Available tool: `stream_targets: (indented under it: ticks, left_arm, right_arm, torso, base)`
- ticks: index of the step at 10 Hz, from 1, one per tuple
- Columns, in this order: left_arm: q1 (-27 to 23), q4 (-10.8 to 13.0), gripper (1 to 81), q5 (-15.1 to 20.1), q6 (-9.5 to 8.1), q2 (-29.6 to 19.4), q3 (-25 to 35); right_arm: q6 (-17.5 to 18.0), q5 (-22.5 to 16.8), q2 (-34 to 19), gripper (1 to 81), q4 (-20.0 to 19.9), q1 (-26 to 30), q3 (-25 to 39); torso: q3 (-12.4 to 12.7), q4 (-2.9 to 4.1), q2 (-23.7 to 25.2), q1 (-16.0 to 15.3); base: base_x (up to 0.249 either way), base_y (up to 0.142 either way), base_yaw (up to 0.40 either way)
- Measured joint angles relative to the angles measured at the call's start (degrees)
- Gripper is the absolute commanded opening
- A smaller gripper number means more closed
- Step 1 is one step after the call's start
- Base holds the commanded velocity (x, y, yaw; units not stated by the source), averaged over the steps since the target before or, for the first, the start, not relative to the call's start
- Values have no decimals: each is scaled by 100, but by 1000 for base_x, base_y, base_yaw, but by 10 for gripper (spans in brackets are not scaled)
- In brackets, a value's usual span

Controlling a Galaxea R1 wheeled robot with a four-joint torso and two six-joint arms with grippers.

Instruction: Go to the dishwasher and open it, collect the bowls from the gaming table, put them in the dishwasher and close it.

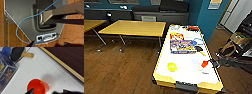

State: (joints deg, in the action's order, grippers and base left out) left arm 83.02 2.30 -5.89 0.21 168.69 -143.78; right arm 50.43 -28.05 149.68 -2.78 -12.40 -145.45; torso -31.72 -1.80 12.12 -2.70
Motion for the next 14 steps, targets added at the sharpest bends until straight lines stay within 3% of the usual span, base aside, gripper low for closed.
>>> stream_targets:
  ticks: [14]
  left_arm:
    - [0,-60,811,96,0,-17,-7]
  right_arm:
    - [12,449,278,811,-155,-546,-56]
  torso:
    - [0,0,0,-2]
  base:
    - [0,0,0]
